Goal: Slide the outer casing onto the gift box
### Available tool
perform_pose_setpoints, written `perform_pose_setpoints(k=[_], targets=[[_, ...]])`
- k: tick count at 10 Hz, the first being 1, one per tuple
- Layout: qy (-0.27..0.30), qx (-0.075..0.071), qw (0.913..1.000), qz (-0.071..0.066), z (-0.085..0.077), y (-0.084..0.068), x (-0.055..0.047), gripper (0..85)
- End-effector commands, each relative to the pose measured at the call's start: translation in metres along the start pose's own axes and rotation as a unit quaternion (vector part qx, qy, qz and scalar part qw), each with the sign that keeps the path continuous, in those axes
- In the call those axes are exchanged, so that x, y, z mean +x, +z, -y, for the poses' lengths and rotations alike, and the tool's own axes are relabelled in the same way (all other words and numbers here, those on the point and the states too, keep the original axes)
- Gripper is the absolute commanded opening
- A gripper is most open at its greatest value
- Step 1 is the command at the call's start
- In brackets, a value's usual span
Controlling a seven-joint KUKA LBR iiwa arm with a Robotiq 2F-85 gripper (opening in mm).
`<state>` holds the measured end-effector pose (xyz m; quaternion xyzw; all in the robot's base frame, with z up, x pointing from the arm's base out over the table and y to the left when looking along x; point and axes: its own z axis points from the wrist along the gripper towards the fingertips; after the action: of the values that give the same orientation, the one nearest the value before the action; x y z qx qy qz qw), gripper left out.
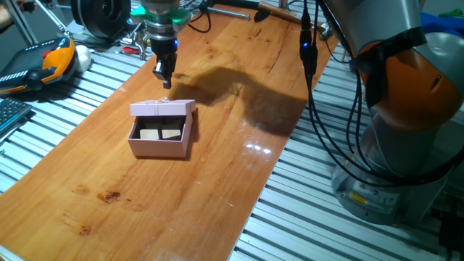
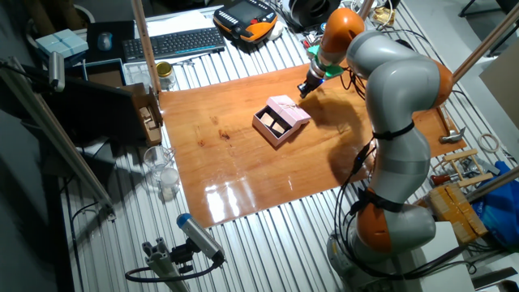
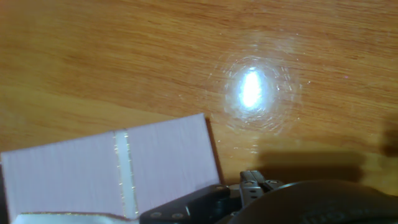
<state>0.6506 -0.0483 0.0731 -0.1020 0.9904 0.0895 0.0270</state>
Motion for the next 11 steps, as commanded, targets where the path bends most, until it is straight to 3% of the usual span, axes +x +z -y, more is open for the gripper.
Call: perform_pose_setpoints(k=[1, 4, 11], targets=[[0.001, 0.002, 1.0000, 0.000, -0.001, 0.004, 0.001, 0.0], [0.006, 0.002, 1.0000, 0.006, -0.008, 0.017, 0.005, 0.0], [-0.001, -0.001, 1.0000, 0.007, -0.012, 0.032, 0.005, 0.0]])
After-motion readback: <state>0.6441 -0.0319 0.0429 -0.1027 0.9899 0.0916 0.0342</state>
